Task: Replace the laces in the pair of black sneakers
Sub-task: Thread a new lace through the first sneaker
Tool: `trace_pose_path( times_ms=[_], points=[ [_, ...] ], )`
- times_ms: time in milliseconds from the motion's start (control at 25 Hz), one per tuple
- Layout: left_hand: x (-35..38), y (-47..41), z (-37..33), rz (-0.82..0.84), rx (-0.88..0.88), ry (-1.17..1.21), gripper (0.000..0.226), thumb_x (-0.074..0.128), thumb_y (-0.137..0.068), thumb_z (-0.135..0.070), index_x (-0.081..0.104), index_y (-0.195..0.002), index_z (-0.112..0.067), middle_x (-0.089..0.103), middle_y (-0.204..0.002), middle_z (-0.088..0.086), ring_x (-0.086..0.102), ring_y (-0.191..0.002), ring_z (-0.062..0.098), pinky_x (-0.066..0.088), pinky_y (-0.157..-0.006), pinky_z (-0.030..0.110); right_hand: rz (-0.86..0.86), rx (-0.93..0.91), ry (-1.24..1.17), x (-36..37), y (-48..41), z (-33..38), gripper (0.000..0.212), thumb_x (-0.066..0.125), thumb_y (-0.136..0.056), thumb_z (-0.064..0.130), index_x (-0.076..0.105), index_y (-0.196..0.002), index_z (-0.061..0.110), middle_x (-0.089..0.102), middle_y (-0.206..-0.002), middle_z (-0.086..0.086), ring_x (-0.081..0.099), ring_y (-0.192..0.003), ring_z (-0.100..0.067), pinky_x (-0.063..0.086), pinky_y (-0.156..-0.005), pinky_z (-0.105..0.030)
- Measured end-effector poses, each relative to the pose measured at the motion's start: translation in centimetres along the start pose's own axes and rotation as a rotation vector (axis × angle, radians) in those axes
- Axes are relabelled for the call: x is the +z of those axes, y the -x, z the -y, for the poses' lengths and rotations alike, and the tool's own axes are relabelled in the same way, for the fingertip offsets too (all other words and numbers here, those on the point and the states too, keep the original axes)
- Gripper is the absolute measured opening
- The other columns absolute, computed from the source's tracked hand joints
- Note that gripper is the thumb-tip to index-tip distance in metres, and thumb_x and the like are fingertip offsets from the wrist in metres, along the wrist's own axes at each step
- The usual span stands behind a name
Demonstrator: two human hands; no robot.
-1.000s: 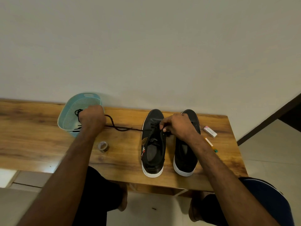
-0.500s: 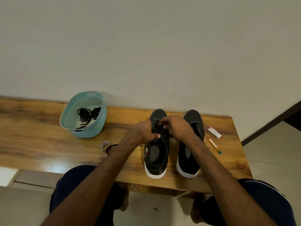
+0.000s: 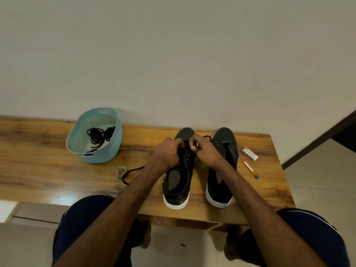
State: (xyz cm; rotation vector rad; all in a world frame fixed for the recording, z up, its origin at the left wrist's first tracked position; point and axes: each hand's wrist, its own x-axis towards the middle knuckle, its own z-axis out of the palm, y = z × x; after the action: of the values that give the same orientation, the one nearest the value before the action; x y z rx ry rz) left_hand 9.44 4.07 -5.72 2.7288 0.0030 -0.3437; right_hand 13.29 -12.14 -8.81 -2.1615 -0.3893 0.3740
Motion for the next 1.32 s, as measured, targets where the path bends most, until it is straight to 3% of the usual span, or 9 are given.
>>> trace_pose_path(
  times_ms=[120,480,640,800,880,960,1040,1120,1320],
  points=[
    [0.0,-0.1,0.2,-0.031,0.008,-0.011,0.039,0.06,-0.088,-0.008,0.053,-0.122,-0.026,0.05,-0.113,0.007,0.056,-0.094,0.025,0.043,-0.07,0.03,-0.02,0.0,-0.034,-0.1,0.4,0.2,0.013,0.049,-0.094,-0.008,0.054,-0.097,0.004,0.052,-0.081,0.001,0.044,-0.069,-0.008,0.035,-0.056,-0.012],
    [0.1,-0.1,-0.6,-0.121,0.146,-0.152,0.009,0.055,-0.092,-0.02,0.051,-0.1,-0.019,0.048,-0.099,0.002,0.058,-0.082,0.024,0.046,-0.066,0.034,0.001,-0.116,0.333,-0.9,-0.2,0.1,0.041,0.056,-0.087,-0.006,0.065,-0.116,0.022,0.061,-0.107,-0.003,0.057,-0.096,-0.021,0.052,-0.082,-0.04],
    [-0.2,-0.8,-0.6,-0.088,-0.009,0.128,0.004,0.055,-0.093,-0.013,0.051,-0.094,-0.016,0.061,-0.091,0.004,0.062,-0.079,0.027,0.052,-0.067,0.036,0.12,-0.073,0.363,-1.3,-0.2,-0.3,0.034,0.059,-0.095,0.008,0.066,-0.123,0.025,0.055,-0.112,-0.005,0.051,-0.103,-0.022,0.046,-0.09,-0.037],
    [-0.9,-0.5,-0.2,-0.012,-0.254,0.627,0.009,0.037,-0.098,-0.006,0.043,-0.093,-0.01,0.062,-0.09,0.015,0.064,-0.056,0.032,0.056,-0.048,0.04,0.151,-0.081,0.448,-1.3,-0.1,0.2,0.027,0.06,-0.095,0.012,0.064,-0.118,0.027,0.053,-0.113,-0.003,0.052,-0.106,-0.021,0.048,-0.09,-0.04],
    [-1.4,-0.4,0.4,-0.066,-0.267,0.434,0.01,0.038,-0.097,-0.007,0.046,-0.097,-0.011,0.062,-0.098,0.015,0.065,-0.07,0.033,0.059,-0.064,0.046,0.15,-0.072,0.498,-1.4,0.0,0.5,0.027,0.058,-0.096,0.014,0.063,-0.117,0.03,0.053,-0.114,-0.002,0.052,-0.107,-0.02,0.05,-0.089,-0.043],
    [-2.0,-0.3,0.8,-0.108,-0.152,-0.057,0.025,0.048,-0.095,-0.013,0.049,-0.12,-0.013,0.06,-0.118,0.013,0.063,-0.097,0.033,0.055,-0.079,0.043,0.142,-0.06,0.51,-1.4,0.2,0.5,0.028,0.058,-0.096,0.014,0.062,-0.117,0.031,0.053,-0.113,-0.001,0.053,-0.106,-0.02,0.051,-0.089,-0.044],
    [-2.0,-0.2,0.2,-0.049,0.049,-0.152,0.044,0.059,-0.092,-0.016,0.046,-0.134,-0.018,0.056,-0.127,0.005,0.059,-0.11,0.027,0.051,-0.084,0.04,0.134,-0.044,0.488,-1.5,0.2,0.5,0.029,0.06,-0.095,0.013,0.062,-0.119,0.029,0.051,-0.111,0.0,0.053,-0.105,-0.02,0.051,-0.089,-0.044],
    [-1.4,0.0,-0.7,0.032,0.155,-0.133,0.042,0.061,-0.092,-0.021,0.047,-0.132,-0.022,0.061,-0.12,-0.001,0.059,-0.106,0.021,0.049,-0.081,0.037,0.132,-0.034,0.481,-1.4,0.1,0.5,0.033,0.061,-0.094,0.013,0.061,-0.123,0.027,0.05,-0.109,0.0,0.053,-0.104,-0.021,0.05,-0.088,-0.043],
    [-0.2,-1.1,-0.6,-0.065,0.198,-0.373,0.028,0.055,-0.097,-0.037,0.054,-0.117,-0.018,0.063,-0.112,0.004,0.061,-0.101,0.023,0.042,-0.072,0.033,0.13,-0.031,0.506,-1.0,0.1,0.8,0.034,0.061,-0.093,0.009,0.062,-0.121,0.028,0.051,-0.112,-0.003,0.054,-0.102,-0.022,0.051,-0.084,-0.042]
  ],
)
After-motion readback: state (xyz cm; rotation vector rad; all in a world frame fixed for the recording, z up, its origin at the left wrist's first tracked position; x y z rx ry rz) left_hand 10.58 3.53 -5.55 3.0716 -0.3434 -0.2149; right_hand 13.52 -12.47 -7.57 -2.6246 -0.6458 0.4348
